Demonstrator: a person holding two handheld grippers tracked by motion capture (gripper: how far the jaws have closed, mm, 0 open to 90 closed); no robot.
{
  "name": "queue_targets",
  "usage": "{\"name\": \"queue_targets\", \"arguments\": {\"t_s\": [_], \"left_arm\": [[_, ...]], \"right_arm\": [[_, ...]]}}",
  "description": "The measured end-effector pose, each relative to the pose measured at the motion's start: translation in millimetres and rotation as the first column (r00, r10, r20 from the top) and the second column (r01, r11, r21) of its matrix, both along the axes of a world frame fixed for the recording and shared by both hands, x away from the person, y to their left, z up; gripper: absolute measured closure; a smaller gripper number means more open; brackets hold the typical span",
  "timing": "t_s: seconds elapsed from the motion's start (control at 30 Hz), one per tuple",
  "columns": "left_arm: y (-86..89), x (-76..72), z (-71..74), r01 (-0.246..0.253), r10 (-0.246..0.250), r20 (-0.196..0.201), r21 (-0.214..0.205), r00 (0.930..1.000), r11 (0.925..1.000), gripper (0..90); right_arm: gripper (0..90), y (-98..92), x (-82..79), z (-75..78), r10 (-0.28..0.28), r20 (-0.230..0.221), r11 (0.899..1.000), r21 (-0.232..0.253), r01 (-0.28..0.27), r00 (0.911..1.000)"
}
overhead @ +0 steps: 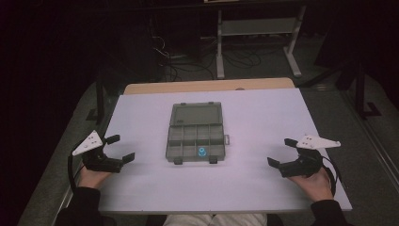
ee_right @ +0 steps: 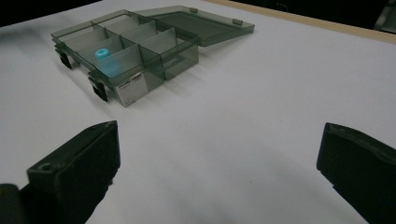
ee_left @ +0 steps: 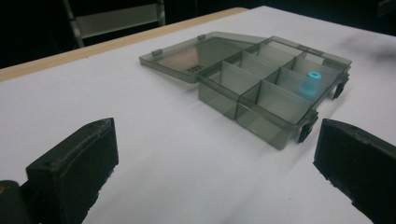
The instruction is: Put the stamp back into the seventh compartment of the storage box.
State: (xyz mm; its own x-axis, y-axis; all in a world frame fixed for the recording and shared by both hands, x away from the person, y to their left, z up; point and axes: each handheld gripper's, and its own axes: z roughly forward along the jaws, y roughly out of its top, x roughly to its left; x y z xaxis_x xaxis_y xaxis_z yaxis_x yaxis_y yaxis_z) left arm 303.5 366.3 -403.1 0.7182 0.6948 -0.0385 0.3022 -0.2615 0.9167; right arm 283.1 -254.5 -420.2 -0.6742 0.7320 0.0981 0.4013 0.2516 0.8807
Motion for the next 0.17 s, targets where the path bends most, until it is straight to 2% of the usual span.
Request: {"name": "queue_targets", "arguments": {"t_s": [0.17], "left_arm": [[6.3,-1.7,-1.5,-0.019,0.019,0.000,-0.011,0.9998,0.9998,0.0]], "right_arm": [[0.0,-0.5,0.3,-0.3,-0.002,-0.002,1.000,0.000,0.002,1.0000]]}}
